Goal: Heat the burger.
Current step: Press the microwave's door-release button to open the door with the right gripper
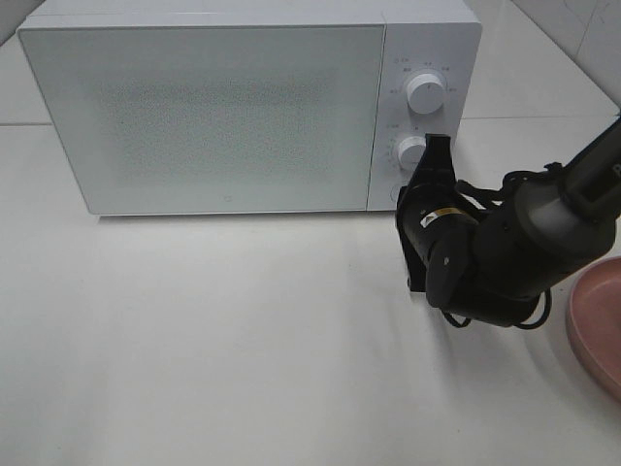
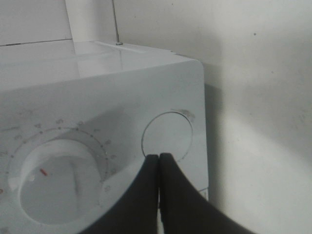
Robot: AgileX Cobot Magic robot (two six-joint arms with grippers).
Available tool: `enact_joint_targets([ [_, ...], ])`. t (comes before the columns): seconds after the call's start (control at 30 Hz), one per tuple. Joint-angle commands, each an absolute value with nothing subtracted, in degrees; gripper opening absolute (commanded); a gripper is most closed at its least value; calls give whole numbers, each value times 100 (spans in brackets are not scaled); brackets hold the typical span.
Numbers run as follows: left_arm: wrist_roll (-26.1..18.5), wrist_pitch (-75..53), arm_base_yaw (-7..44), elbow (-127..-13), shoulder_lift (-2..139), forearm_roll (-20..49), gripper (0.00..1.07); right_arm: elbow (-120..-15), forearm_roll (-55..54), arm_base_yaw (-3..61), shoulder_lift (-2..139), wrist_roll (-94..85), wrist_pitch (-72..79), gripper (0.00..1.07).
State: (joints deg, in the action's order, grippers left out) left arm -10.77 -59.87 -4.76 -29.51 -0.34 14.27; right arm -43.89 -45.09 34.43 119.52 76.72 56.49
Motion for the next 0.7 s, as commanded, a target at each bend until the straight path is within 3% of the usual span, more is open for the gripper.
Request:
enact_joint_targets([
  [0.03, -1060, -5953, -447, -2945, -155, 1421, 98, -4498, -4395, 3392, 11952, 7638, 5569, 0],
  [0.7, -1060, -5953, -447, -2945, -155, 1421, 98, -4790, -4183, 3243, 12301, 7695, 5409, 0],
])
